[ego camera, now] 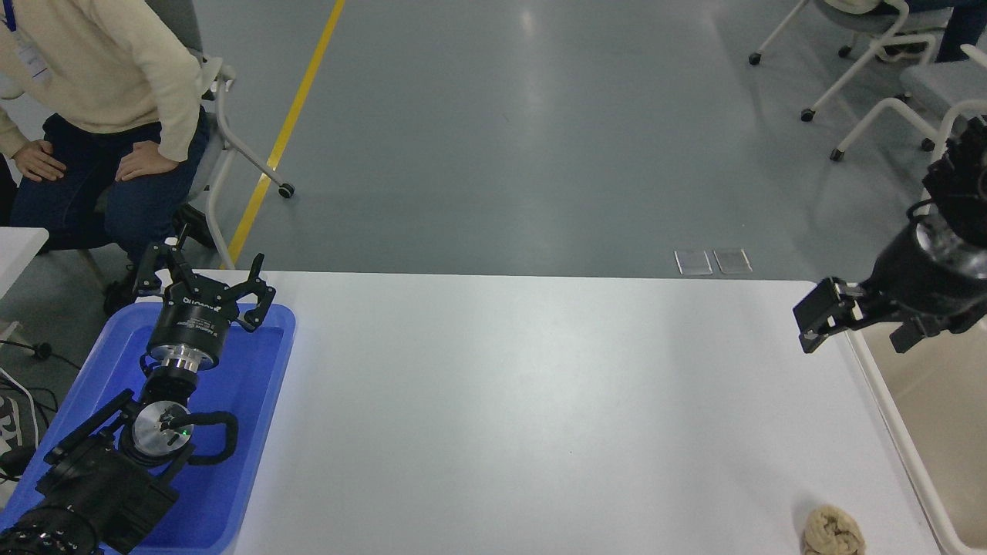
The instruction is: Pick up foil plate and place in dustbin
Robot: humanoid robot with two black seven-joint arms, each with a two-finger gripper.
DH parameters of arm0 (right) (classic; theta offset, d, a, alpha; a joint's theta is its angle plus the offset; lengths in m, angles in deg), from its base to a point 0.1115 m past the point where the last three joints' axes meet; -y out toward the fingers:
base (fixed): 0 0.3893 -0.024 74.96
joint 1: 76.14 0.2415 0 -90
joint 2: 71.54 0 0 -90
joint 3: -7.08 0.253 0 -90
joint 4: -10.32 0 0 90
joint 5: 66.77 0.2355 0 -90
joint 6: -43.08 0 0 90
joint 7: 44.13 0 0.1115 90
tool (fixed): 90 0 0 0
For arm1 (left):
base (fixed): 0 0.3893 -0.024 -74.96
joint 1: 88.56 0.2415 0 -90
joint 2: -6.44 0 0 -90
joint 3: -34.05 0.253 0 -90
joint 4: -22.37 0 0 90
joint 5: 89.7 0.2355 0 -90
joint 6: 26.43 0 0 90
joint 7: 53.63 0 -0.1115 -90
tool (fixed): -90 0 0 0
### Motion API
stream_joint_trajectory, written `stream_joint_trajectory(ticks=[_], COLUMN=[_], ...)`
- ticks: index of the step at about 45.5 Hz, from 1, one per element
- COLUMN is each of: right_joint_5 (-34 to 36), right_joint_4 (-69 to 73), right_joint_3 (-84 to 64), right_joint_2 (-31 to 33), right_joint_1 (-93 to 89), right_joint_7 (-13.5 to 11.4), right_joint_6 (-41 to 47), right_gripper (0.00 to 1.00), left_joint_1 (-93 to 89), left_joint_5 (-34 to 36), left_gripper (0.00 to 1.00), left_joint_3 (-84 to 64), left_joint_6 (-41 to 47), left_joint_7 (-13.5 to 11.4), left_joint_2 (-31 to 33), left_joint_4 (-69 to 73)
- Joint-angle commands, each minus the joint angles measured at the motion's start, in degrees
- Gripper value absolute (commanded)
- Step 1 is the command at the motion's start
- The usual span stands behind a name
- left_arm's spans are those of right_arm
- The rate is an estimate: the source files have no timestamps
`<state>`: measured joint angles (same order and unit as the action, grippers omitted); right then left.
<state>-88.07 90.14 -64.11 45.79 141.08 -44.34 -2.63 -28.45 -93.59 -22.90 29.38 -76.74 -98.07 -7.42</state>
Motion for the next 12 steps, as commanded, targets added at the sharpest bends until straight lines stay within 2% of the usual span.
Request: stream_joint_trajectory(ticks=[1,12], right_joint_5=[1.8,1.2], right_joint_4=[0.1,-0.1], right_joint_3=[-0.2,-1.1], right_joint_2=[-2.8,-4.2], right_joint_1=[4.1,4.0], right_joint_7=[0.0,-0.1], right_joint_6=[0.7,0.7], right_gripper=[1.0,1.0], left_joint_1=[0.0,0.0], left_joint_5=[0.0,0.0], left_gripper=[1.0,1.0], left_joint_3=[0.0,0.0], left_joint_6=[0.0,0.0], left_joint_7=[0.0,0.0], left_joint_2=[0.0,0.0], left_joint_4=[0.0,0.0])
